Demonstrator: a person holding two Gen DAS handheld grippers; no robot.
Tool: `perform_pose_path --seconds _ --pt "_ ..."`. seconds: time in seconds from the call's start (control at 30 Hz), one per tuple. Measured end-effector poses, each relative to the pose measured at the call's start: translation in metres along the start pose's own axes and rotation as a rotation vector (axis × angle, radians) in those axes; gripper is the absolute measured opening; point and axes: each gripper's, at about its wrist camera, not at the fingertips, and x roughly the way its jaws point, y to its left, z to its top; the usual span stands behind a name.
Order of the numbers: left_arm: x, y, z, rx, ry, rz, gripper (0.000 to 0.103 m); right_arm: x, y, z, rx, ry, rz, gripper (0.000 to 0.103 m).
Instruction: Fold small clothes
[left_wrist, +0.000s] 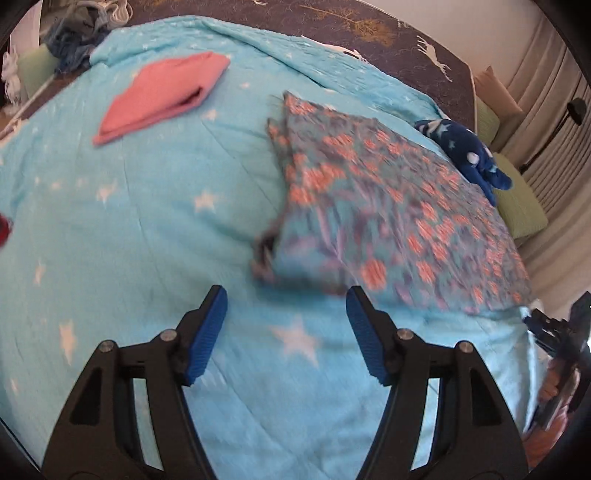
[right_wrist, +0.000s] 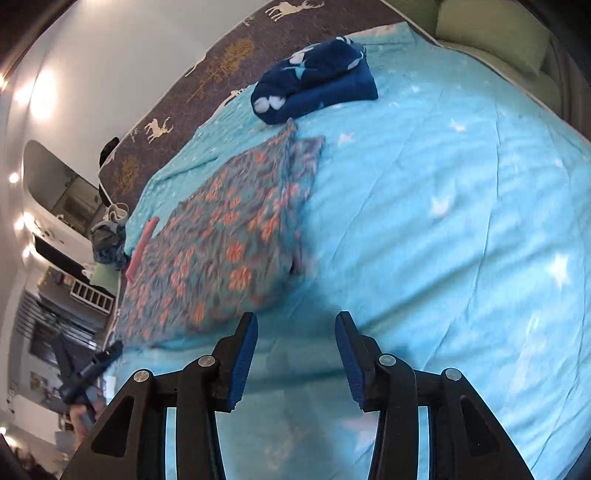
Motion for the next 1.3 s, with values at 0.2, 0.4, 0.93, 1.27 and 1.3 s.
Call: perform_pose_path --seconds 0.2,0.4,0.93,1.27,1.3 --pt "-0.002 -0.013 -0.007 0.011 0.01 -0.075 0.068 0.008 0.019 0.002 -0.003 0.004 0.084 0.052" --pt "0.014 -0.008 0.008 -0.114 -0.009 -0.131 0.063 0.04 0.015 0.014 0.117 0.02 0.162 0.056" --pt "-0.001 -0.002 -0.003 -0.154 0.019 -0.172 0.006 0.001 0.005 0.0 0.186 -0.102 0.089 0.003" --pt "0.006 0.003 -0.007 -0.191 0.045 -0.228 0.055 0.002 -0.008 0.0 0.208 -0.067 0.139 0.066" --pt "0.008 -0.001 -0.005 -0.182 0.041 -0.212 0.054 0.009 -0.006 0.004 0.208 -0.055 0.155 0.066"
